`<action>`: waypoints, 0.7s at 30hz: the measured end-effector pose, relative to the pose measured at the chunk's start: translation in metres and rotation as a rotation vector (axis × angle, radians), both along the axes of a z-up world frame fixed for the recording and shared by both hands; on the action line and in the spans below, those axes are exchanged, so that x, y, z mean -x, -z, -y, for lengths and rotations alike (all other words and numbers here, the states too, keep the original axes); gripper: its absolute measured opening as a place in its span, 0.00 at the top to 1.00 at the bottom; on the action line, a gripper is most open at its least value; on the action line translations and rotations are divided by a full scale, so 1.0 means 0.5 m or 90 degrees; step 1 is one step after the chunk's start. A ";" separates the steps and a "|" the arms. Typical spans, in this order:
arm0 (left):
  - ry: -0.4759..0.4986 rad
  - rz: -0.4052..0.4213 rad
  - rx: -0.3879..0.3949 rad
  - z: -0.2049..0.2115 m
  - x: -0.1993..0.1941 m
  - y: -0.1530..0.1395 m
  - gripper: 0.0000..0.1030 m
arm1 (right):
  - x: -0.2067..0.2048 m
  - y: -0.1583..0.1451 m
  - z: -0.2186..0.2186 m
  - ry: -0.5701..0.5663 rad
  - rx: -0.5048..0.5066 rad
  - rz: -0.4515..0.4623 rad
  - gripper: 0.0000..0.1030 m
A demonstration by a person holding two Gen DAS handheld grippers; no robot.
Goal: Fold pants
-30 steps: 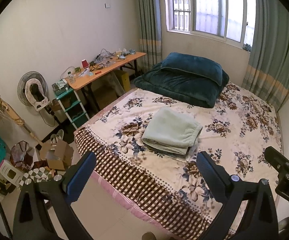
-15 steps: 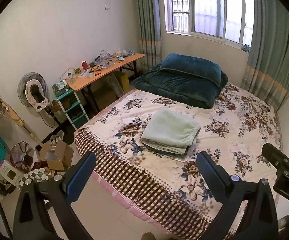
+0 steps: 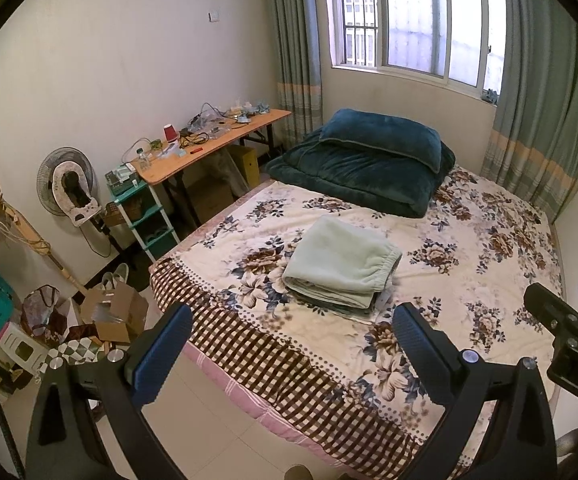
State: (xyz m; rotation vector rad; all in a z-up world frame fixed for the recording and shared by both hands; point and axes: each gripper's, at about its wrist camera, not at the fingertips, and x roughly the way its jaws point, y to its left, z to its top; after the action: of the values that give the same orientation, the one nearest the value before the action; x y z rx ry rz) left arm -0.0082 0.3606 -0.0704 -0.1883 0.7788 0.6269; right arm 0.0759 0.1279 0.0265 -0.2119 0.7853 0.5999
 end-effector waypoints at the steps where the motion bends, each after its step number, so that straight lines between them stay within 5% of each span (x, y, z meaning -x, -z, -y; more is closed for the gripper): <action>1: -0.002 0.000 -0.001 0.001 0.001 0.002 0.00 | 0.000 0.000 -0.001 0.000 -0.001 -0.001 0.02; 21: -0.001 0.002 0.001 0.015 0.010 -0.006 0.00 | 0.002 -0.005 0.005 -0.003 0.000 0.000 0.02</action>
State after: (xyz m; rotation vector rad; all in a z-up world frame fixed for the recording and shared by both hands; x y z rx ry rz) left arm -0.0131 0.3533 -0.0676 -0.1913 0.7753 0.6279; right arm 0.0750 0.1255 0.0288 -0.2128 0.7850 0.6040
